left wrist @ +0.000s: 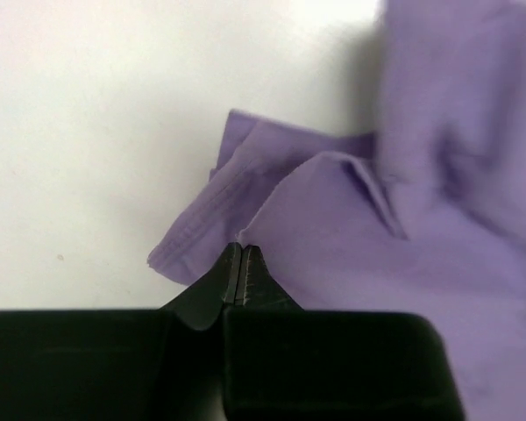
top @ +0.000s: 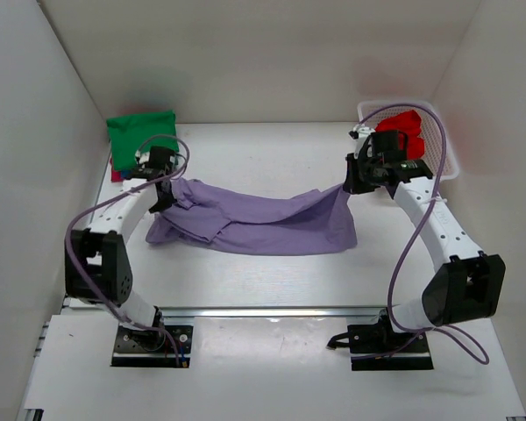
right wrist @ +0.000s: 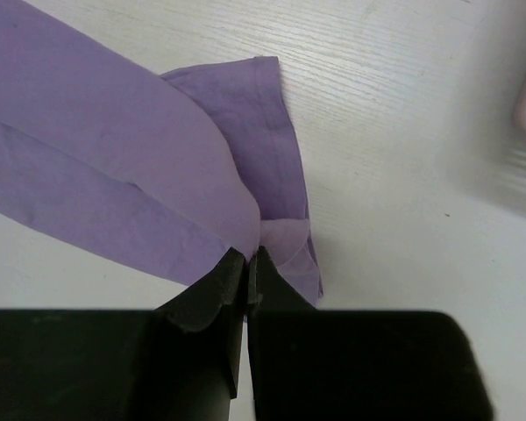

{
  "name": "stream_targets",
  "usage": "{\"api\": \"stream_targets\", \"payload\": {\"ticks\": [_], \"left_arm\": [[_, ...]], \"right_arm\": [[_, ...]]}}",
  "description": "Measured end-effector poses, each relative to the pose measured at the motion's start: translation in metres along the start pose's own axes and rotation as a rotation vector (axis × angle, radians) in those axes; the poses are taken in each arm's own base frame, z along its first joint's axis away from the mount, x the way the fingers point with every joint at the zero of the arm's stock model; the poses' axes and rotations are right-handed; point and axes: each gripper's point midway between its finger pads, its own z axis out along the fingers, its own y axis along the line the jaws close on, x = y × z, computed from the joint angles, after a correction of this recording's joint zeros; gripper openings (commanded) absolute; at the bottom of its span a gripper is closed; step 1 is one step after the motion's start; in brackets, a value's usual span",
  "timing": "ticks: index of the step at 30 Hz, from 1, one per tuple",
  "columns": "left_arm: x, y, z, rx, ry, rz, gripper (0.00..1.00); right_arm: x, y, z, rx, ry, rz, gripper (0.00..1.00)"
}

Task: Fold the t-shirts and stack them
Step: Flatten out the tshirt

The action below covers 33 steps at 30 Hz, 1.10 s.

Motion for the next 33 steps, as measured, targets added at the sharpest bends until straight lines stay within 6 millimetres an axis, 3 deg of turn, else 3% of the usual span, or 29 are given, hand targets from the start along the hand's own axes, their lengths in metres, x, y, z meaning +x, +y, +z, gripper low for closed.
{"api": "stream_targets", "payload": {"ticks": [2,4,7,10,13,16,19,22,25,29,33], "left_arm": [[-0.027,-0.004,-0.027,0.053,-0.064,-0.035,0.0],[-0.062,-0.003,-0.068,0.116,-0.166,-0.084,0.0],[-0.122,0.007,-0.153,0.224,-0.372,-0.182,0.0],[-0.156,0.035,-0.236,0.311,-0.564,-0.285,0.0],[-0.165,0.07,-0.311,0.366,-0.72,-0.368,0.0],[-0.165,0.089,-0.373,0.443,-0.835,-0.416,0.0],[-0.164,0.103,-0.407,0.49,-0.898,-0.452,0.0],[-0.17,0.104,-0.412,0.487,-0.906,-0.46,0.0],[-0.191,0.084,-0.396,0.479,-0.871,-0.431,0.0],[-0.245,0.037,-0.338,0.445,-0.773,-0.379,0.0],[-0.295,-0.016,-0.252,0.423,-0.666,-0.341,0.0]], "right_arm": [[-0.004,0.0,-0.01,0.011,-0.013,-0.003,0.0],[-0.017,0.003,-0.026,0.017,-0.056,-0.012,0.0],[-0.048,0.012,-0.06,0.014,-0.159,-0.035,0.0],[-0.084,0.029,-0.105,-0.001,-0.298,-0.06,0.01],[-0.117,0.049,-0.156,-0.043,-0.447,-0.082,0.0],[-0.139,0.065,-0.208,-0.088,-0.574,-0.1,0.0],[-0.151,0.07,-0.241,-0.111,-0.652,-0.113,0.0],[-0.156,0.063,-0.244,-0.109,-0.656,-0.104,0.0],[-0.16,0.056,-0.224,-0.106,-0.612,-0.095,0.0],[-0.177,0.039,-0.16,-0.11,-0.509,-0.079,0.0],[-0.21,0.0,-0.067,-0.069,-0.407,-0.062,0.0]]}}
